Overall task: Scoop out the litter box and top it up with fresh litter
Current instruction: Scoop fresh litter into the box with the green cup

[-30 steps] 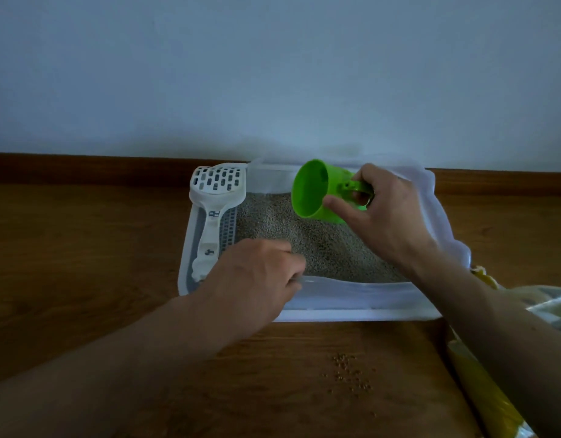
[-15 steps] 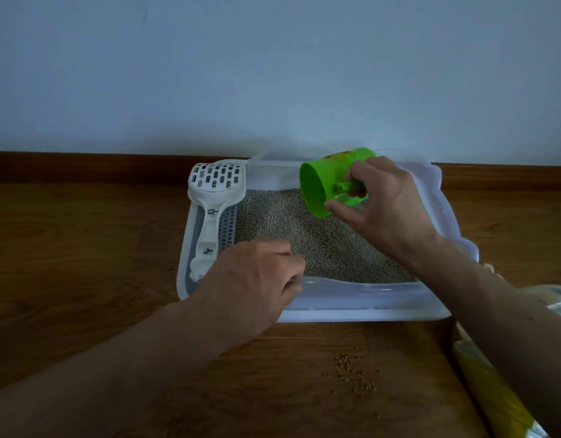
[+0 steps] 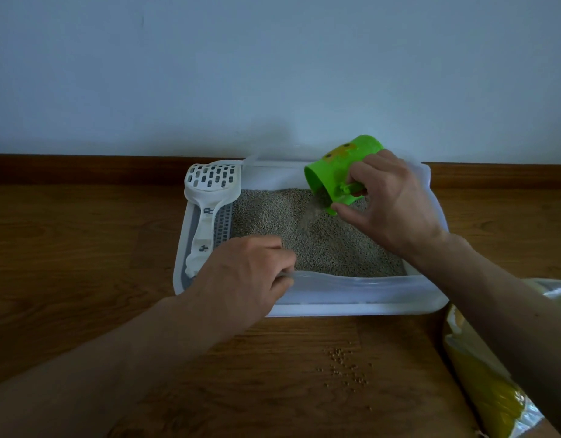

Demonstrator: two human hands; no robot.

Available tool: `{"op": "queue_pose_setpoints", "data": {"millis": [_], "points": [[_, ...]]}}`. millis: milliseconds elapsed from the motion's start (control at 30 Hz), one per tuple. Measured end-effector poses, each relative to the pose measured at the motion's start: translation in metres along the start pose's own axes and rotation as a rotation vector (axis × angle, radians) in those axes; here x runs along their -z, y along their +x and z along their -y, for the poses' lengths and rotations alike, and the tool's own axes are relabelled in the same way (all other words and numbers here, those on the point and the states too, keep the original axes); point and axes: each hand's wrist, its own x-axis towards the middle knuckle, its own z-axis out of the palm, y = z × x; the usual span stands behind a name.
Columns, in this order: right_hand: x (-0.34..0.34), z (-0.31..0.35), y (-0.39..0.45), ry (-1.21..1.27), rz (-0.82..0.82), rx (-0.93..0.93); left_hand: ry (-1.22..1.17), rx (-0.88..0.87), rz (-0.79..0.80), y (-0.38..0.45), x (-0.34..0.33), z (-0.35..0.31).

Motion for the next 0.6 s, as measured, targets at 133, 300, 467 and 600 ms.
{"op": "queue_pose_setpoints", "data": {"millis": [133,300,467,600], "points": [[0.005,0.000,0.002,0.017,-0.024,0.010,-0.020,0.010,0.014,0.001,0.001,0.001],[0.008,0.000,0.005,0.060,-0.007,0.028,-0.005,0.005,0.010,-0.001,0.001,-0.001],[0.016,0.014,0.008,0.010,-0.042,0.067,0.008,0.009,0.012,-0.001,0.001,-0.002],[0.020,0.021,0.010,-0.016,-0.061,0.096,0.020,0.011,0.010,-0.003,0.002,-0.002]]}}
